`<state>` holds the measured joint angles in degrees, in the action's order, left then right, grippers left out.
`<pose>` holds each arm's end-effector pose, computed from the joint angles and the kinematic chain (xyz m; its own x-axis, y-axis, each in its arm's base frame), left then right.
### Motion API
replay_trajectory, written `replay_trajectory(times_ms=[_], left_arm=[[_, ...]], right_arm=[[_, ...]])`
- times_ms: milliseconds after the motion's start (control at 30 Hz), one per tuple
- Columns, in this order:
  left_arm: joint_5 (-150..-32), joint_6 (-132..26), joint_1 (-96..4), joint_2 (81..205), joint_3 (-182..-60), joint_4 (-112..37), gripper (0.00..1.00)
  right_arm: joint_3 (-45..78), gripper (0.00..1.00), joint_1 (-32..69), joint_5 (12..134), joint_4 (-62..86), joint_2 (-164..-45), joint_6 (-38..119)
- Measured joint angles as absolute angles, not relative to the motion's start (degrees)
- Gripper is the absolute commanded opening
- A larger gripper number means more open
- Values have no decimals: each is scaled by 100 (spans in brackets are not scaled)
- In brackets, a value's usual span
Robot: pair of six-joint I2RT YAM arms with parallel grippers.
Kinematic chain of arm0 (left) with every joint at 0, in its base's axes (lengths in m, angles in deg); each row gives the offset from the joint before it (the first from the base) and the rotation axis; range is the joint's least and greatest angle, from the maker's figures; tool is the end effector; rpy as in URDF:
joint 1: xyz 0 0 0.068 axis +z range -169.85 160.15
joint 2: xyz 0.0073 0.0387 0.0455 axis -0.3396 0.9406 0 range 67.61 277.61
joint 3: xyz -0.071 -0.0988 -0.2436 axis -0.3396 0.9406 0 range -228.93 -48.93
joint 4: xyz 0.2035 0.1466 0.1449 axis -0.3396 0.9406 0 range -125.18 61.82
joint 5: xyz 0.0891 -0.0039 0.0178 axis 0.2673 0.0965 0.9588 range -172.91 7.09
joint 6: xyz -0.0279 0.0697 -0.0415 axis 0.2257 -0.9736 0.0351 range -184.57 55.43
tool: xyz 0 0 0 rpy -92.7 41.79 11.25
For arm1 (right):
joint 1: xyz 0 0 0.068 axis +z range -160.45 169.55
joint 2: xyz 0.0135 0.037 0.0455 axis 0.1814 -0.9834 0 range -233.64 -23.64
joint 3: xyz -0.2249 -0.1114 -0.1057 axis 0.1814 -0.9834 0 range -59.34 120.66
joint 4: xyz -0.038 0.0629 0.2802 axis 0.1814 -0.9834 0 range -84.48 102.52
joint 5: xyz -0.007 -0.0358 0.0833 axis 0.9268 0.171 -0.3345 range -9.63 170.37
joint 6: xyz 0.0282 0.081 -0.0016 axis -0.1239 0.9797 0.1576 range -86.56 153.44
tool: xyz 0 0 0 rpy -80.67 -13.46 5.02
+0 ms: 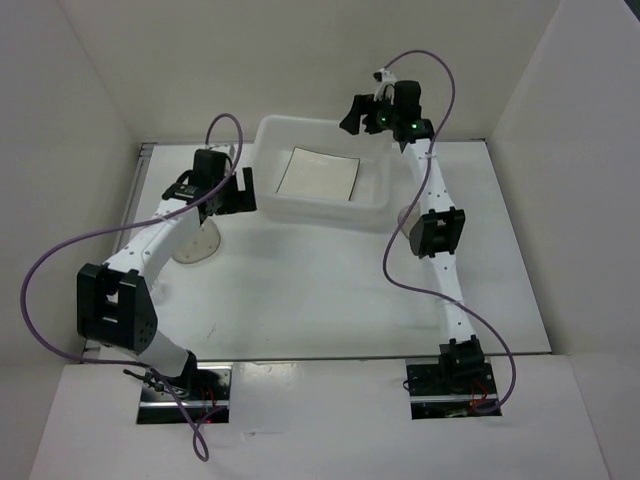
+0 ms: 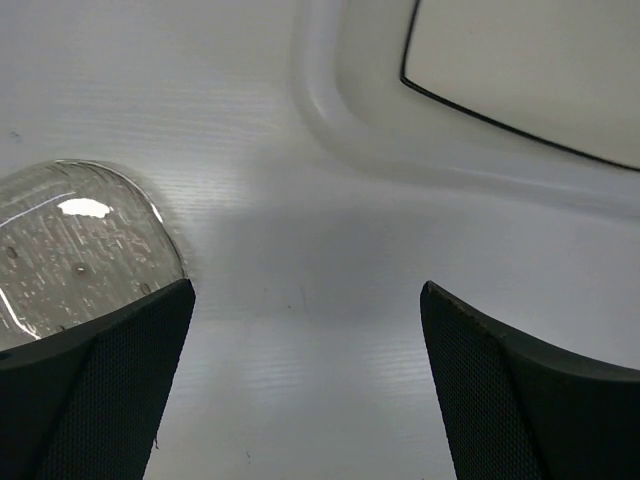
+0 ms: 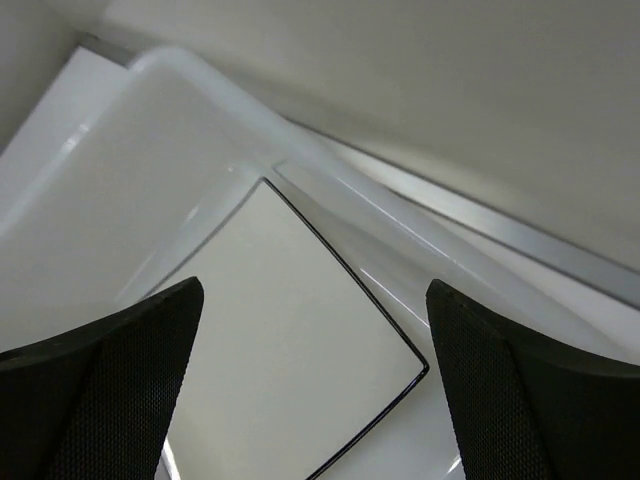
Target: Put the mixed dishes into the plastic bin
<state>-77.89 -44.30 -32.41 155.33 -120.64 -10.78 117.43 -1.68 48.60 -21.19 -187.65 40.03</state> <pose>0.3957 -0.0814 0.2618 -0.6462 -0.2096 -0.7338 -0.0771 0.9746 -0.2105 0.6436 0.1396 0.2559 -0.4218 0.0338 -0.9061 -0.5709 0.7664 0.2944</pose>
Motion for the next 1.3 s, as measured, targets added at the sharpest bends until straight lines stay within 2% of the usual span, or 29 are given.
replay_trajectory(times_ms=[67,233,267,333,467,567,867,1300], left_arm=[[-7658,-4277,-3051,15697,-12234,-1089,100],[-7059,-3890,-2747,15970,-12667,-1098,100],[-6974,-3825,-2718,15970,-12721,-1093,85],[-6922,-3510,-2633,15975,-12829,-1080,82],[-7013,-2734,-2301,16296,-13156,-591,96],[-6867,-2301,-2076,16657,-13215,-114,100],[-6633,-1759,-1669,16818,-13130,664,100],[-7048,-2244,-786,17688,-13141,716,100]], right_arm=[[11743,100,-177,5011,-2233,-18310,4025],[11813,100,-187,5667,-2534,-16850,3992],[11844,100,-187,5769,-2617,-16579,3922],[11820,100,-190,5896,-2740,-16140,3767],[11653,100,-238,6001,-2923,-15724,3517],[11361,100,-262,6073,-3118,-15724,3437],[11074,100,-314,6012,-3723,-15910,3364],[11179,100,-205,6001,-3726,-15910,3319]])
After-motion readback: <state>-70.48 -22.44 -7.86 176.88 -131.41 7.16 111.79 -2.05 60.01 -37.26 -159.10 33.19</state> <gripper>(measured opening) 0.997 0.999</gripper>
